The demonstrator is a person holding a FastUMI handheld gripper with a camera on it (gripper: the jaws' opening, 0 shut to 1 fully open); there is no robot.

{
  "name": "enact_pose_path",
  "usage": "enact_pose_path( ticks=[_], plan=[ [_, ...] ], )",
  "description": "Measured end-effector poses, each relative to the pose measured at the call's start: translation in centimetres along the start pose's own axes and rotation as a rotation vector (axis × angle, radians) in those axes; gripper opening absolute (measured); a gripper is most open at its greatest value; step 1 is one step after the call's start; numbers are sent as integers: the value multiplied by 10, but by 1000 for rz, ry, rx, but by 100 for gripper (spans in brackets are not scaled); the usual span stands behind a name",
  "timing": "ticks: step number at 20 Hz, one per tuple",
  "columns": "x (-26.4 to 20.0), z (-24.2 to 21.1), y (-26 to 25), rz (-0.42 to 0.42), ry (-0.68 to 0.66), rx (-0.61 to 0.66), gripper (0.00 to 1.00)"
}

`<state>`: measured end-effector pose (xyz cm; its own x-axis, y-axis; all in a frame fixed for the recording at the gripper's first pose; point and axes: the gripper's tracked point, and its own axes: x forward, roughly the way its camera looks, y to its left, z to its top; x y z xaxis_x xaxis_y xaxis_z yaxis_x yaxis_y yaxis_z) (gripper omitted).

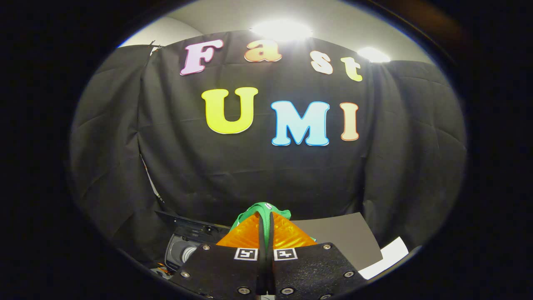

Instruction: Put the clothes into the washing machine and then close the washing machine lid.

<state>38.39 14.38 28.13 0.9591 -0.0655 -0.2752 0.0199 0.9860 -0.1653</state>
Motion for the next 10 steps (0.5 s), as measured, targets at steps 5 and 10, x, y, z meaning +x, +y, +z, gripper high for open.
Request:
enact_pose_path(
  ticks=[5, 10],
  plan=[
    [3, -2, 75, 30, -1, 4, 0],
    [9, -10, 143, 23, 8, 4, 0]
  ],
)
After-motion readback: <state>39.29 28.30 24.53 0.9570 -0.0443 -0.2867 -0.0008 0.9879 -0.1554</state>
